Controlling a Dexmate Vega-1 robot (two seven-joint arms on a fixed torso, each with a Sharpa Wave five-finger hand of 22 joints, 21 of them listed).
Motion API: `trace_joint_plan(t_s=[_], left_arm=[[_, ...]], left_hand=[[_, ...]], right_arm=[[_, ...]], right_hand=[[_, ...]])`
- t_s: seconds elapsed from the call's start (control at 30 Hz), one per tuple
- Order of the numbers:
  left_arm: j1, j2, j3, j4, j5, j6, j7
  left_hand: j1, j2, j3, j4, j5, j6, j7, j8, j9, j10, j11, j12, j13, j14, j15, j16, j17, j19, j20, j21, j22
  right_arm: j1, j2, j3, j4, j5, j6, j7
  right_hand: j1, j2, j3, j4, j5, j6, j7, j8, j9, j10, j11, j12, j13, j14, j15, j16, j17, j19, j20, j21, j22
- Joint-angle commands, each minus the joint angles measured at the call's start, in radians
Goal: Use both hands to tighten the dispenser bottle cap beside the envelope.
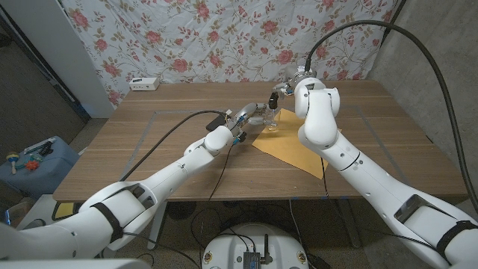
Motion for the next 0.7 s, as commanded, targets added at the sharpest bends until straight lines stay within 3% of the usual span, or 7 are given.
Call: trace_joint_plan(t_s=[0.03,0.2,0.47,0.7], left_arm=[[-0.003,-0.002,0.002,0.002,0.001,0.006,-0.003],[-0.004,-0.003,0.002,0.004,0.001,0.008,-0.001],[-0.009,-0.007,0.004,0.011,-0.001,0.01,-0.004],[-0.015,-0.009,0.005,0.018,0.0,0.01,-0.007]], left_hand=[[-0.096,0.127,0.096,0.089,0.005,0.153,0.038,0.005,0.002,0.081,-0.014,0.005,0.24,0.013,-0.079,0.007,0.004,0.009,-0.052,-0.002,0.002],[-0.095,0.127,0.096,0.088,0.005,0.153,0.039,0.005,0.002,0.077,-0.013,0.004,0.241,0.013,-0.079,0.007,0.004,0.008,-0.051,-0.002,0.002],[-0.096,0.126,0.096,0.089,0.005,0.155,0.037,0.005,0.002,0.079,-0.017,0.005,0.241,0.012,-0.078,0.007,0.004,0.009,-0.052,-0.002,0.002],[-0.096,0.127,0.096,0.089,0.005,0.154,0.037,0.005,0.002,0.079,-0.017,0.004,0.241,0.014,-0.079,0.007,0.003,0.009,-0.052,-0.002,0.002]], right_arm=[[-0.029,0.004,0.03,-0.022,-0.006,0.021,-0.031],[-0.039,-0.006,0.047,-0.041,0.002,0.035,-0.037],[-0.039,-0.044,0.078,-0.08,0.051,0.075,-0.004],[-0.035,-0.066,0.098,-0.1,0.096,0.088,0.024]], right_hand=[[-0.008,-0.004,-0.001,0.002,-0.003,-0.01,-0.001,-0.009,0.001,0.002,0.002,-0.008,0.002,0.007,0.003,-0.004,0.002,0.007,0.004,-0.003,0.003],[-0.013,-0.011,-0.002,-0.004,-0.008,-0.1,-0.01,-0.053,0.005,-0.012,0.003,-0.022,0.004,0.006,0.005,-0.013,0.003,0.008,0.005,-0.005,0.003],[0.02,-0.028,0.009,-0.044,-0.004,-0.252,-0.049,-0.123,0.014,-0.095,0.008,-0.054,0.008,-0.043,0.027,-0.041,0.007,-0.024,0.014,-0.014,0.003],[0.047,-0.036,0.02,-0.069,0.003,-0.36,-0.058,-0.166,0.02,-0.153,0.014,-0.06,0.01,-0.083,0.05,-0.053,0.01,-0.048,0.025,-0.016,0.003]])
